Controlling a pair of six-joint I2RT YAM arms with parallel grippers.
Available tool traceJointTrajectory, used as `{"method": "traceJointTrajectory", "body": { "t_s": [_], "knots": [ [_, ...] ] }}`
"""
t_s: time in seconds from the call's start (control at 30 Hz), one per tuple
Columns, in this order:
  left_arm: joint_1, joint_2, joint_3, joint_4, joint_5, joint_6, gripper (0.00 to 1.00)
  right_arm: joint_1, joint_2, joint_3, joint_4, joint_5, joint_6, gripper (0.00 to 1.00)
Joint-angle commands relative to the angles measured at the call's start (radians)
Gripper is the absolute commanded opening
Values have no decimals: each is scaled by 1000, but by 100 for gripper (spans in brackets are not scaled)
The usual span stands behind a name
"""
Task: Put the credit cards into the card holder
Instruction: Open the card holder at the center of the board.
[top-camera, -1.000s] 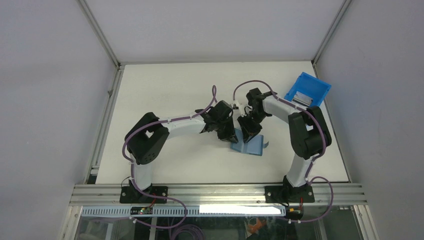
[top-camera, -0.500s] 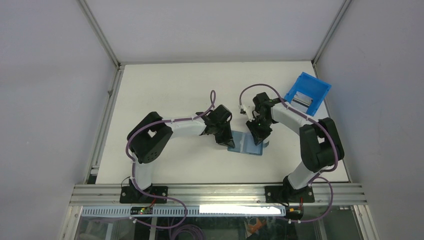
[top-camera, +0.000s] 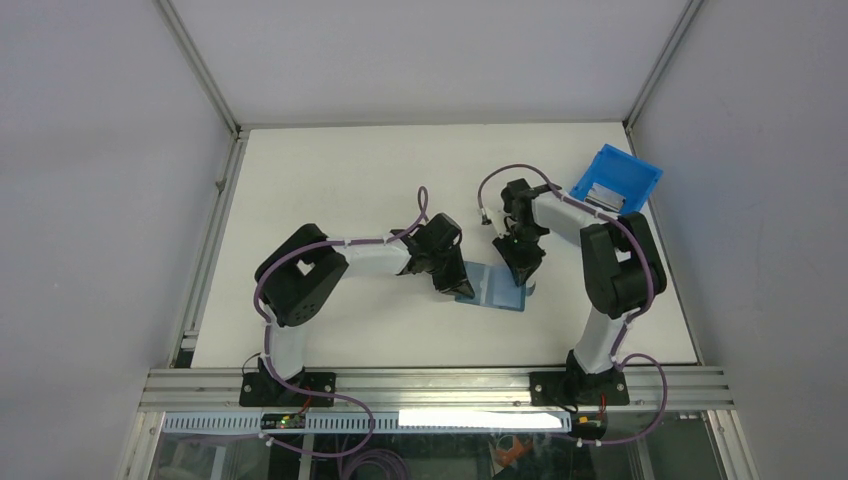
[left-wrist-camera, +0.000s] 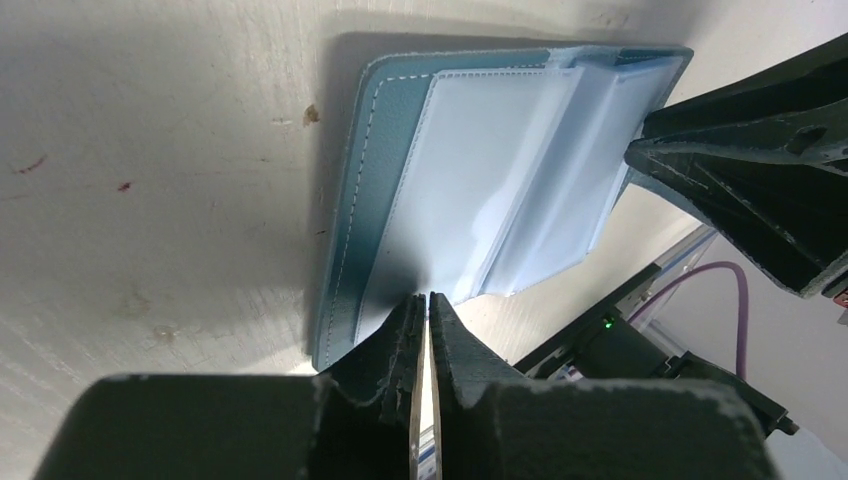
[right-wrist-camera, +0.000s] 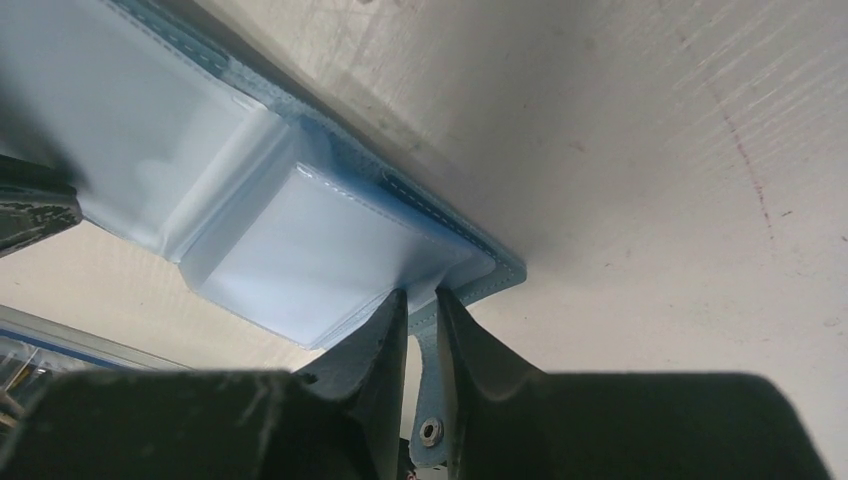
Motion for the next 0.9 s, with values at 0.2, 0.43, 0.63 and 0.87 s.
{"method": "traceJointTrajectory", "body": {
  "t_s": [0.2,0.43,0.63,0.87],
  "knots": [
    [-11,-60,-8,96,50,-50,10,-95,-133,48,-35,-275,-74,24],
    [-10,-43,64,90,81,-51,12,-239,-244,55,-30,-446,-49,25],
    [-11,-63,85,106,75,-33,13,-434,-258,97,131,-318,84,25],
    [-11,-175,74,124,29,26,19,-504,-156,238,226,-109,86,25]
  ]
}}
